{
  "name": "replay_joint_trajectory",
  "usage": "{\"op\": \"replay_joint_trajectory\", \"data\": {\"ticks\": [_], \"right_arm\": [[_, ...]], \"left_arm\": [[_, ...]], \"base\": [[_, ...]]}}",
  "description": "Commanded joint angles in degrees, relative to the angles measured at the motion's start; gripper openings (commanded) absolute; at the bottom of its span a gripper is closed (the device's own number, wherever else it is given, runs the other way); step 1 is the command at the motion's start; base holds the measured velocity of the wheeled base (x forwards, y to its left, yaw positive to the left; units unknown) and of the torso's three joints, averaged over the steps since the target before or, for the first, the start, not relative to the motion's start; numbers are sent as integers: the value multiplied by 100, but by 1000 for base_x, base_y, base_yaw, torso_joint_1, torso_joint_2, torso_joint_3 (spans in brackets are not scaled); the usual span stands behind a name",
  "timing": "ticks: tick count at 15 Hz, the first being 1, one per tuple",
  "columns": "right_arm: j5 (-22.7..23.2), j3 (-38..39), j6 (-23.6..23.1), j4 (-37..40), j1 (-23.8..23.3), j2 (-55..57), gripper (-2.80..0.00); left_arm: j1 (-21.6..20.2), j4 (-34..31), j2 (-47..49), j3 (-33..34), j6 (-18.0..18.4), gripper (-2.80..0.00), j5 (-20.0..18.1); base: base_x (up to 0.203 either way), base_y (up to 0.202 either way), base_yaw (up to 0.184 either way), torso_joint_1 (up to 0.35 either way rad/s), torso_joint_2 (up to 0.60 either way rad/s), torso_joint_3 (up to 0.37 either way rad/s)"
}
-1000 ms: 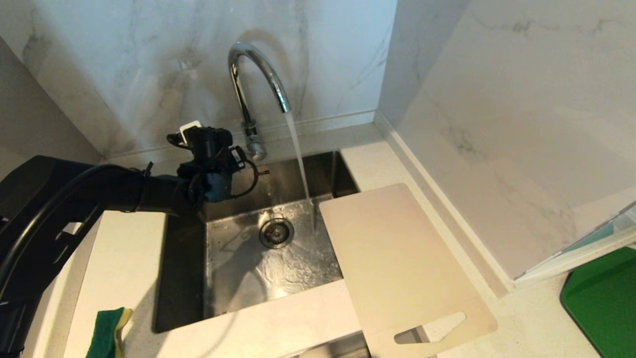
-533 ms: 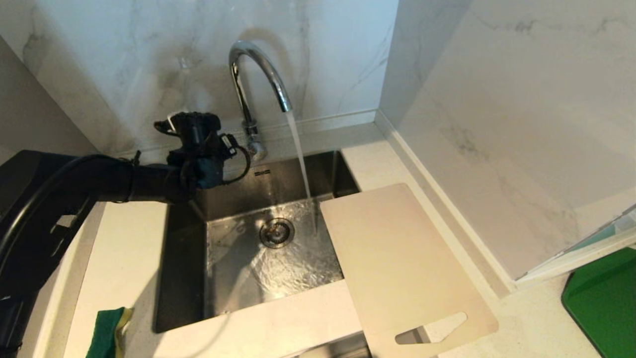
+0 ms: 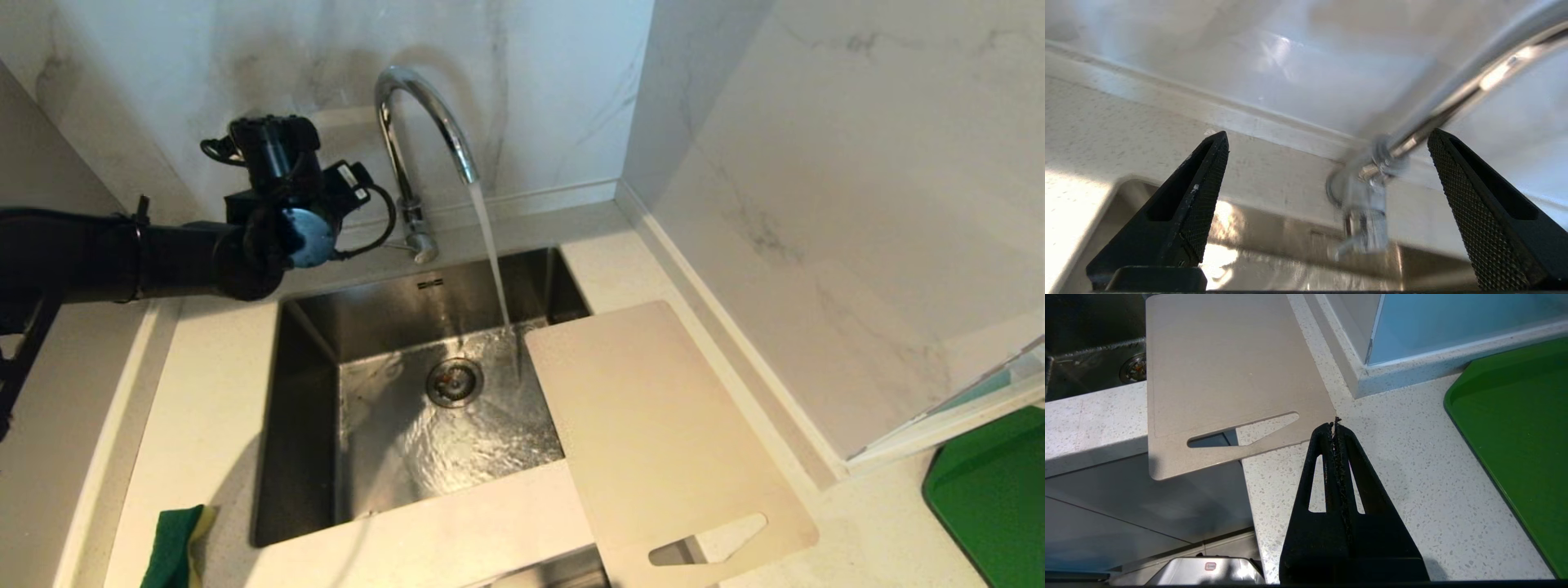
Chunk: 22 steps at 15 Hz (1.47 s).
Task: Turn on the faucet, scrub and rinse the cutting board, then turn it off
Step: Pick up the cleaning cloth
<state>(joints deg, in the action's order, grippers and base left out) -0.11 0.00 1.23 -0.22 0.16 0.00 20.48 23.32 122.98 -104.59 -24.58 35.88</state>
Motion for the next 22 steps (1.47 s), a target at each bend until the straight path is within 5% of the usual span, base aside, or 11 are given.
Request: {"op": "replay_joint_trajectory", "data": {"ticks": [1, 9, 10, 22], "right_arm": [[2, 0, 0, -4, 2, 9, -280], [2, 0, 0, -4, 2, 9, -280], [2, 0, 2, -4, 2, 9, -280], [2, 0, 0, -4, 2, 9, -280]], "left_arm": [[37, 24, -781, 767, -13, 0, -199], [37, 74, -1917, 2806, -349, 0, -608], [8, 76, -1990, 2999, -437, -280, -640], [-651, 85, -2158, 4133, -561, -280, -1388]], "base": [[0, 0, 0, 0, 0, 0], [0, 0, 0, 0, 0, 0], [0, 0, 0, 0, 0, 0], [0, 0, 0, 0, 0, 0]]}}
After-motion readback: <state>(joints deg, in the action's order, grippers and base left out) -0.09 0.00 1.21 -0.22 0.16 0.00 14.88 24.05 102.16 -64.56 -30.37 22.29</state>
